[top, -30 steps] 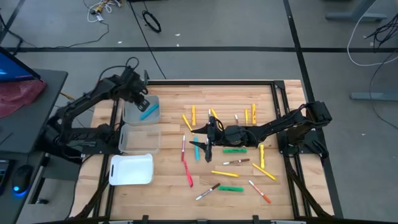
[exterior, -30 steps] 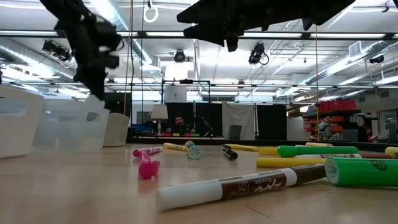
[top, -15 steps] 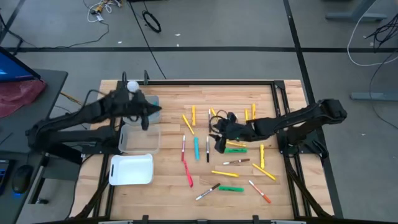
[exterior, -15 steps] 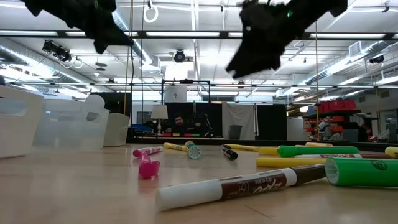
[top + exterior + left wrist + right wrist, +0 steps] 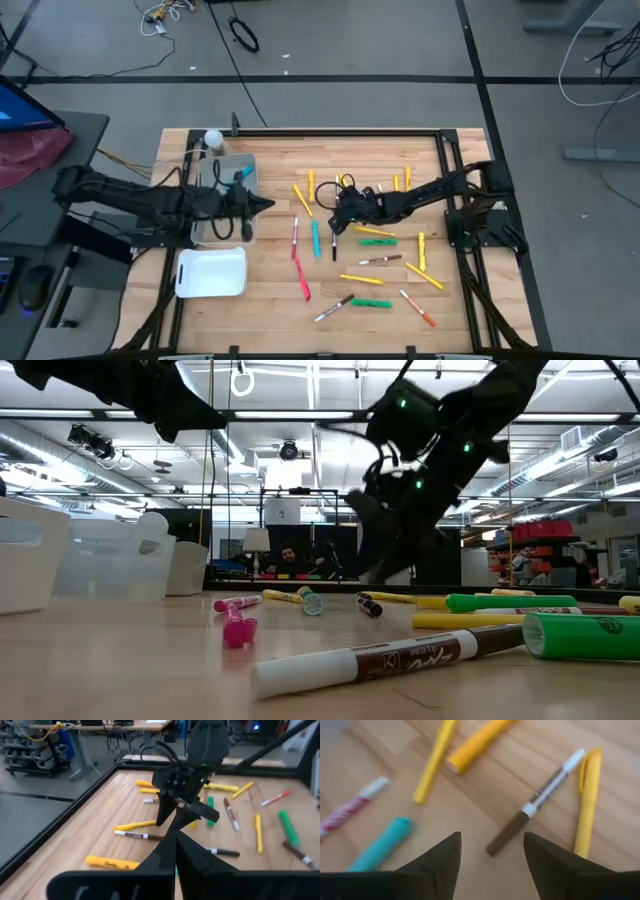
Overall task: Pick & Place Markers
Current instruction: Put the brown marker into the white bin
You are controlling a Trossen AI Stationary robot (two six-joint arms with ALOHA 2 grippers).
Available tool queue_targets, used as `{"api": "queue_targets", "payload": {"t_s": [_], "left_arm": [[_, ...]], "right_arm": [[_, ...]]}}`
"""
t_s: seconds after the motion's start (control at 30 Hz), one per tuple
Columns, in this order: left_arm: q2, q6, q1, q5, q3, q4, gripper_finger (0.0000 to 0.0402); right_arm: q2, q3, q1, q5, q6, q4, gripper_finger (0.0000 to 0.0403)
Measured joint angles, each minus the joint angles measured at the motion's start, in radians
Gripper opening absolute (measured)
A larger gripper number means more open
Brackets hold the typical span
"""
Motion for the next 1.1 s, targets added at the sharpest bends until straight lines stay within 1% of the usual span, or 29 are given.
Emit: {"api": "queue_targets", "payload": {"t_s": [0.17, 0.27, 0.33, 0.47, 0.7, 0.77, 0.9, 0.97, 1.03, 1.1], "left_arm": [[0.006, 0.011, -0.043, -0.04, 0.0, -0.002, 0.0014], [0.006, 0.011, -0.057, -0.04, 0.0, -0.002, 0.0014], [0.006, 0.012, -0.064, -0.04, 0.0, -0.002, 0.0015], [0.006, 0.016, -0.077, -0.04, 0.0, -0.001, 0.0015], [0.006, 0.027, -0.081, -0.04, 0.0, 0.011, 0.0016], [0.006, 0.056, -0.081, -0.04, 0.0, 0.034, 0.0016], [0.005, 0.154, -0.081, -0.04, 0.001, 0.114, 0.0016], [0.005, 0.205, -0.081, -0.04, 0.004, 0.14, 0.0016], [0.006, 0.258, -0.081, -0.039, 0.026, 0.122, 0.002], [0.005, 0.306, -0.081, -0.037, 0.053, 0.083, 0.0035]], "right_arm": [[0.063, 0.0, -0.019, 0.021, 0.028, 0.03, 0.0214], [0.09, -0.001, -0.027, 0.028, 0.019, 0.039, 0.02], [0.102, 0.0, -0.03, 0.044, 0.019, 0.044, 0.0183], [0.12, 0.002, -0.032, 0.058, 0.016, 0.043, 0.0134], [0.12, 0.002, -0.022, 0.057, 0.035, 0.037, 0.0022], [0.111, 0.001, -0.013, 0.065, 0.028, 0.032, 0.0016], [0.058, -0.005, 0.017, 0.08, 0.03, 0.0, 0.0029], [0.009, -0.004, 0.033, 0.083, -0.005, 0.015, 0.0029], [-0.042, -0.003, 0.048, 0.096, -0.062, 0.015, 0.0025], [-0.091, -0.003, 0.072, 0.103, -0.136, 0.023, 0.0022]]}}
